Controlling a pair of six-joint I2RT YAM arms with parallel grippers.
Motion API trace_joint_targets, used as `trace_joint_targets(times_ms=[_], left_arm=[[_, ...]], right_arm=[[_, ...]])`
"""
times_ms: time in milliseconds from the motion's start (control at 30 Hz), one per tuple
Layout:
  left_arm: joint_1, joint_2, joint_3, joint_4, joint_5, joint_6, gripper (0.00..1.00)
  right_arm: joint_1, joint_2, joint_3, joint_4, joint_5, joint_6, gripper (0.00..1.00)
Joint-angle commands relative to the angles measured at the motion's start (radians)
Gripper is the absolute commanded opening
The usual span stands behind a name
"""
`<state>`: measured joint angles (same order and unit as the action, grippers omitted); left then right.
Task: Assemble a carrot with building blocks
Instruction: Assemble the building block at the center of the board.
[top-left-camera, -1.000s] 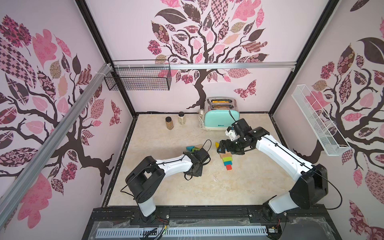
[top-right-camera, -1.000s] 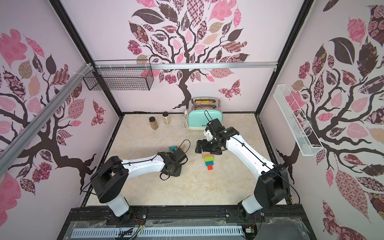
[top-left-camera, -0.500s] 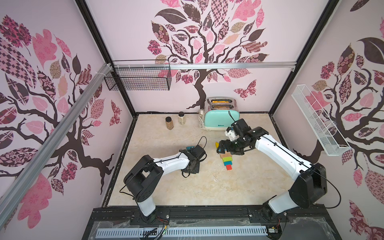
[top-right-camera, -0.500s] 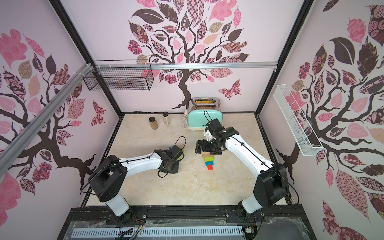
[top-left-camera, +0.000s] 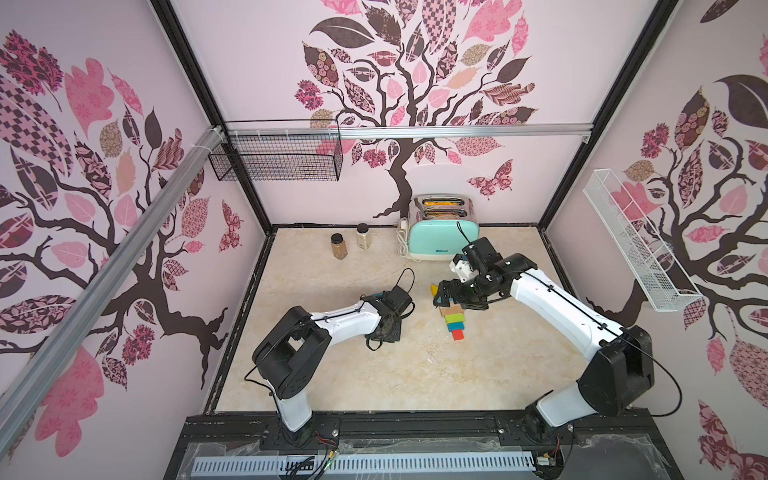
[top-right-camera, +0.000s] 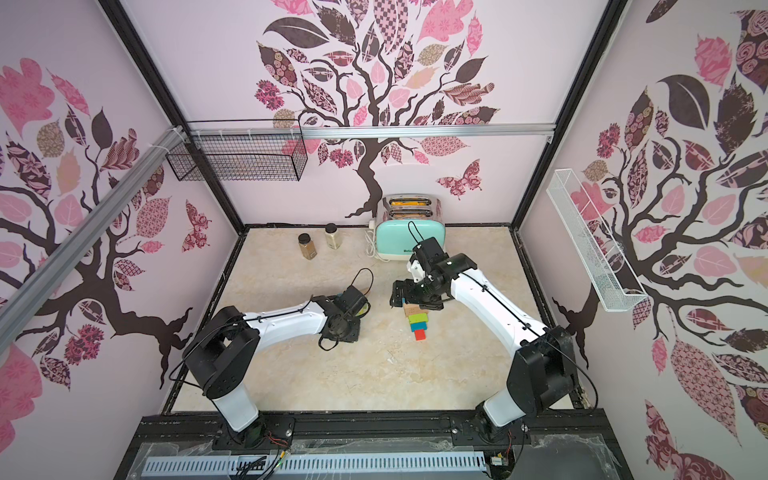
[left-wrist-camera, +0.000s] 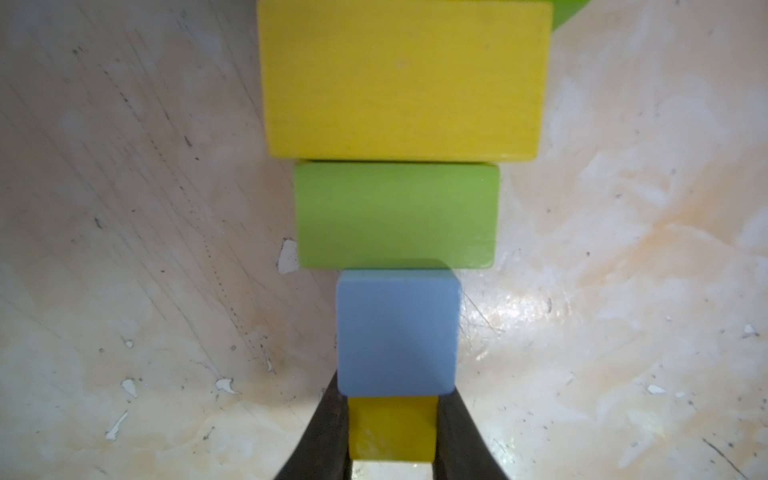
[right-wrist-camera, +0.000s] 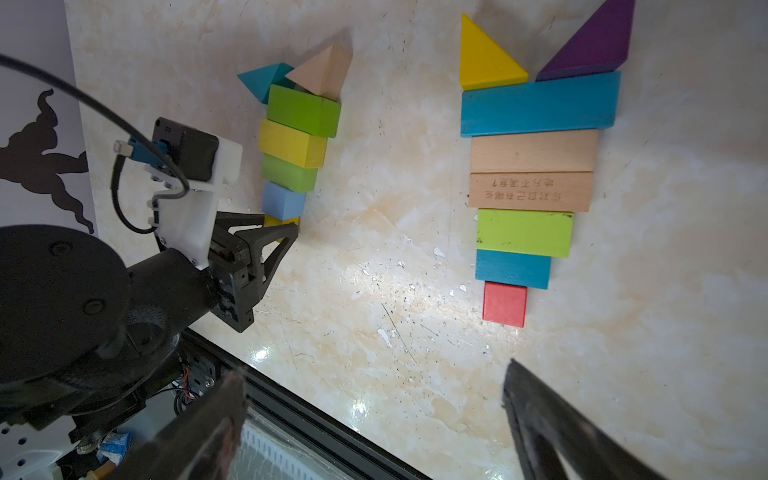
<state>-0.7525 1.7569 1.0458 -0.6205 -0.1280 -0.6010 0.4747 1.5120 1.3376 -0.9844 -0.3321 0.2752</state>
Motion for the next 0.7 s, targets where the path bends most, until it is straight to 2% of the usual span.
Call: trace_joint_targets(times_ms=[0, 167, 467, 667], left_arm=[[0.007, 0.032, 0.008, 0.013, 0.002, 0.009, 0.29], [0.007, 0.041, 0.013, 0.015, 0.005, 0.008, 0.31], [0.007, 0.024, -0.001, 0.016, 0.011, -0.003, 0.45], [0.007, -0.003, -0.009, 0.008, 0.014, -0.009, 0.5]], right_arm=[[0.006, 0.005, 0.002, 0.011, -0.008, -0.004, 0.99], [0.006, 0.007, 0.003, 0.01, -0.008, -0.003, 0.99], [0.007, 0.014, 0.003, 0.012, -0.012, -0.003, 0.99], [0.007, 0.014, 0.006, 0.011, -0.012, -0.002, 0.99]])
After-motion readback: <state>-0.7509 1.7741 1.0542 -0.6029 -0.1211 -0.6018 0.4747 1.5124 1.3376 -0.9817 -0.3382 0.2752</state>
